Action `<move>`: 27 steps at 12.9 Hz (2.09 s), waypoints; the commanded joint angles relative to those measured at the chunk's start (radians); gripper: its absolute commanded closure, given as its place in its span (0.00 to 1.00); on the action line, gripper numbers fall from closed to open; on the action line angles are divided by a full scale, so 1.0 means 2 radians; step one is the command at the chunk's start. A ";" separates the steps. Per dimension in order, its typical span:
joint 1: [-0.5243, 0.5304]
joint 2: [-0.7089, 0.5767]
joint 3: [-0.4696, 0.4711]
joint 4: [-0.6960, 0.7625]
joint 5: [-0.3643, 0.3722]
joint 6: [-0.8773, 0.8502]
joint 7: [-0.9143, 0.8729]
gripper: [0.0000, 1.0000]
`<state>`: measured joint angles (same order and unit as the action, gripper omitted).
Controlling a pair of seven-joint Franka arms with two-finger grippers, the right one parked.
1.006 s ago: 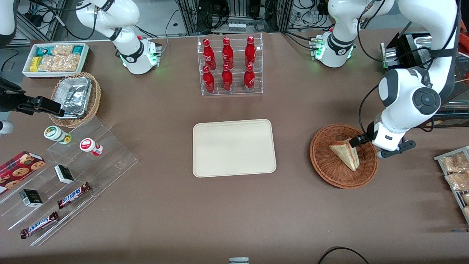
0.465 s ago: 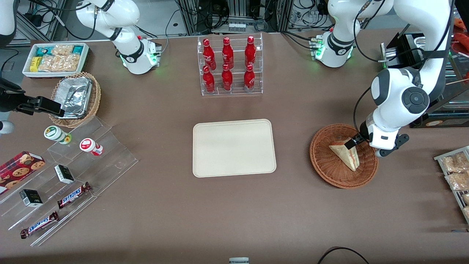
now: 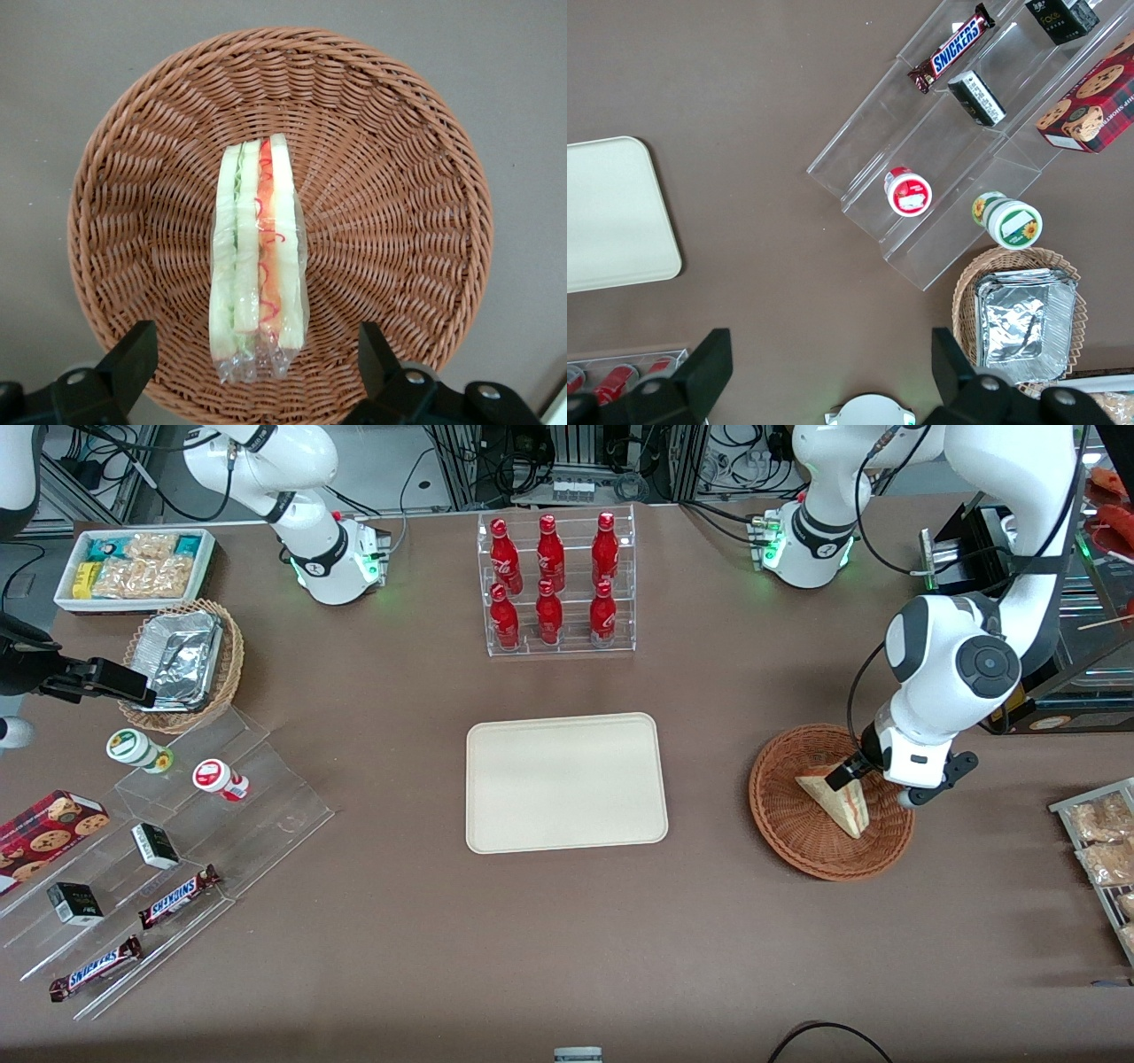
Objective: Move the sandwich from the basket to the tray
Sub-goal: 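Lower the open left gripper around the sandwich wedge in the basket, then close the left gripper on the sandwich and lift it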
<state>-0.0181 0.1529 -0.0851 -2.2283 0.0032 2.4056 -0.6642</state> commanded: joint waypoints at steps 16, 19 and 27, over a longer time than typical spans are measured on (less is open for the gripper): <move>-0.002 0.042 0.001 -0.021 0.001 0.056 -0.029 1.00; -0.003 0.030 0.001 -0.015 0.003 0.016 0.033 1.00; -0.074 0.048 -0.002 0.154 0.005 -0.212 0.114 1.00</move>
<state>-0.1179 0.2283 -0.0978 -1.9650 0.0049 2.0185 -0.4741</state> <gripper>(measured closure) 0.841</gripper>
